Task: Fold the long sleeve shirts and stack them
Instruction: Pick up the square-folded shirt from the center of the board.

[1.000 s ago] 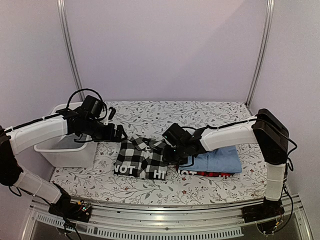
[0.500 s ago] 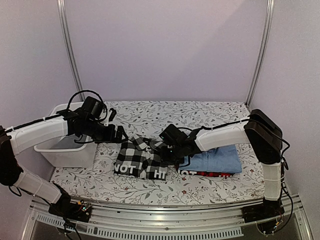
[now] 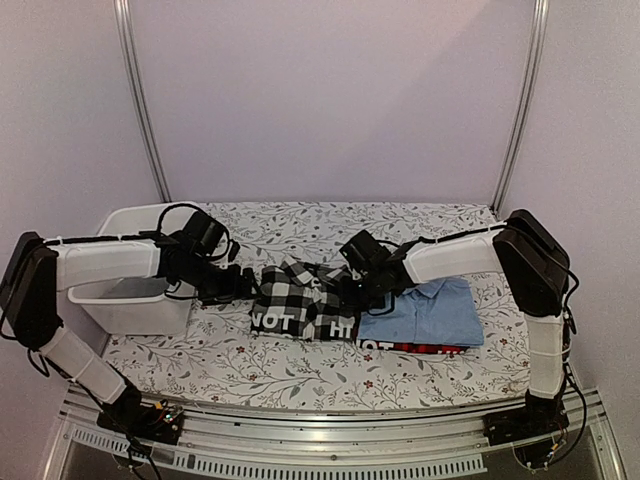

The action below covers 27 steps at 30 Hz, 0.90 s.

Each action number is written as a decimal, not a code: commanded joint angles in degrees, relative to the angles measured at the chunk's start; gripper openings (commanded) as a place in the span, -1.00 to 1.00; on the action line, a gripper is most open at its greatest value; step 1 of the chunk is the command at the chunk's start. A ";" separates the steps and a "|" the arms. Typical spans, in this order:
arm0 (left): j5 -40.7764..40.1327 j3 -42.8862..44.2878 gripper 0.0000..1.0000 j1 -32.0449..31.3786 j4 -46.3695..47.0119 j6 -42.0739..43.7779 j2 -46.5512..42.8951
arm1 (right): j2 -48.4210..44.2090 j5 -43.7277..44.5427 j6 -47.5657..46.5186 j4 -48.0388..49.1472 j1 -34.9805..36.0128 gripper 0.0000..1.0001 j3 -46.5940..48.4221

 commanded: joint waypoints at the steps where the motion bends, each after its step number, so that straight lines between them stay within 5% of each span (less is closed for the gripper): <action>1: -0.53 -2.70 0.67 -0.21 5.42 -5.11 2.77 | -1.26 -1.58 -2.96 -1.60 -0.04 -1.00 -0.39; 20: -1.57 3.84 0.13 -0.24 10.81 -3.32 17.28 | 0.30 -5.92 -1.70 2.25 -0.05 -1.00 -1.10; 27: 2.41 4.83 -0.52 -0.89 12.09 -4.57 20.53 | 0.18 -5.65 -0.47 2.57 0.03 -1.00 0.21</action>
